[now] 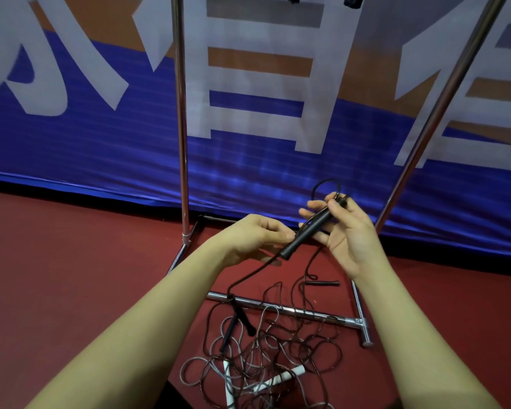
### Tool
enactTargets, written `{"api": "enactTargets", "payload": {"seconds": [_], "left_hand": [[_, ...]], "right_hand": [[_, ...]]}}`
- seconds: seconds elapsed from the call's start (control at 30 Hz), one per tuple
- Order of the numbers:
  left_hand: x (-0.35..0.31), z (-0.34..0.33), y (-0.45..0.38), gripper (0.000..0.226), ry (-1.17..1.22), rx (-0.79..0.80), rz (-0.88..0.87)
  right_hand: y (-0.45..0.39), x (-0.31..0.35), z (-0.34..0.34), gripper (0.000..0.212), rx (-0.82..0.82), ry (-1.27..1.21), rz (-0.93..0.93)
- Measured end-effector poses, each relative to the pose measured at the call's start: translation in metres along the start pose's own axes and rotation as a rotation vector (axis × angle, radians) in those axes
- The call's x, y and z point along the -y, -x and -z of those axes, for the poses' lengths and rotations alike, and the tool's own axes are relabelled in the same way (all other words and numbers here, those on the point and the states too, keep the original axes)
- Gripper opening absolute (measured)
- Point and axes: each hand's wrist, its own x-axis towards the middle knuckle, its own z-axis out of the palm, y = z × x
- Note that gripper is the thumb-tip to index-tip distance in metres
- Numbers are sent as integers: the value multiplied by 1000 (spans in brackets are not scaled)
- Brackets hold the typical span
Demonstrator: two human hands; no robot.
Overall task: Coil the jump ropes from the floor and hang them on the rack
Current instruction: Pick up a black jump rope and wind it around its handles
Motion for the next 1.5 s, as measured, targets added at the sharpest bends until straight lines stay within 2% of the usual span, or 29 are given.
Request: {"api": "enactTargets", "payload": {"seconds": [0.17, 0.33, 0.43, 0.53, 0.67, 0.77, 0.97, 1.17, 1.33, 1.5], "left_hand": [[-3, 0, -1, 14, 56, -50, -46], [-12, 3, -4, 15, 368, -125, -64], [-20, 1, -6, 15, 583, -145, -86], [-28, 0, -7, 15, 729, -172, -185], [-34, 3, -9, 16, 886, -254, -295], [-37, 4, -7, 15, 915, -264, -338], [-47, 13, -10, 18, 1041, -370, -443], [-36, 27, -17, 15, 1040, -437, -415], [-27, 37, -22, 16, 1064, -470, -391], [-21, 43, -22, 21, 1054, -536, -353]], "right_hand": [[-3, -2, 5, 17, -5, 11, -24], [-5, -13, 11, 19, -52, 28, -150], [-4, -25, 8, 21, 27, 139, -225], [0, -36, 1, 23, 153, 246, -290], [4, -47, -7, 27, 311, 401, -296], [4, -54, -11, 31, 344, 446, -262], [7, -61, -20, 20, 400, 429, -282], [10, -61, -24, 13, 440, 352, -335], [10, -52, -29, 29, 468, 251, -384], [5, -45, -30, 37, 417, 61, -353]]}}
